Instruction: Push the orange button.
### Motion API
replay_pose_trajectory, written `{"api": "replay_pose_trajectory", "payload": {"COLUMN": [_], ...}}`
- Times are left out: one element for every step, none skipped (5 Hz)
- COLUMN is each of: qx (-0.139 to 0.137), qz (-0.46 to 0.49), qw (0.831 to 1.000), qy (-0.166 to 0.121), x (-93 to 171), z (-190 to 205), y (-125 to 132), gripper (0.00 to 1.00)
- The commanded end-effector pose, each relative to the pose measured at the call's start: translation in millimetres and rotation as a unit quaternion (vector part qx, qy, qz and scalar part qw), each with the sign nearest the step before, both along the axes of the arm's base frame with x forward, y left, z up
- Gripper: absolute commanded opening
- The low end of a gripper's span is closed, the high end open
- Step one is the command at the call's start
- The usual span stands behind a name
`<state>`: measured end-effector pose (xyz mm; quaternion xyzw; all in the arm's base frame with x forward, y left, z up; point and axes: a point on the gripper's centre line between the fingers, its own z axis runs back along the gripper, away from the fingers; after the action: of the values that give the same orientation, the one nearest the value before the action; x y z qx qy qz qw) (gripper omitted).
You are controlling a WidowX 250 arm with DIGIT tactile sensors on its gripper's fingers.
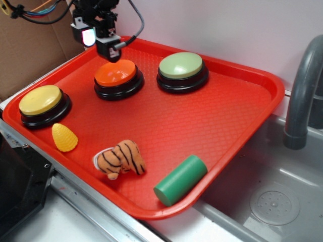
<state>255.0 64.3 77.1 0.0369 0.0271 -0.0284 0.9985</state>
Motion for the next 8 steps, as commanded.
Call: {"api": "replay_pose_trajectory", "payload": {"qx": [0.005, -0.012, 0.002, 0.003, 0.0, 0.007, 0.007, 0.013], "qz": [-0.004, -0.008, 0.007, 0.017, 0.01, 0.008, 0.003, 0.0], "qw": [0.999, 0.999, 0.999, 0.998, 0.998, 0.999, 0.999, 0.999], "qy": [-0.04, -0.029, -0.035, -0.056, -0.054, -0.048, -0.045, -0.048], "x": [8, 6, -1, -9, -12, -11, -8, -6], "z": [-35, -37, -8, 23, 39, 41, 48, 58], "y": [-6, -4, -6, -5, -2, -2, -4, -5], "gripper": [1.0, 1.0, 1.0, 1.0, 1.0, 1.0, 1.0, 1.0]}}
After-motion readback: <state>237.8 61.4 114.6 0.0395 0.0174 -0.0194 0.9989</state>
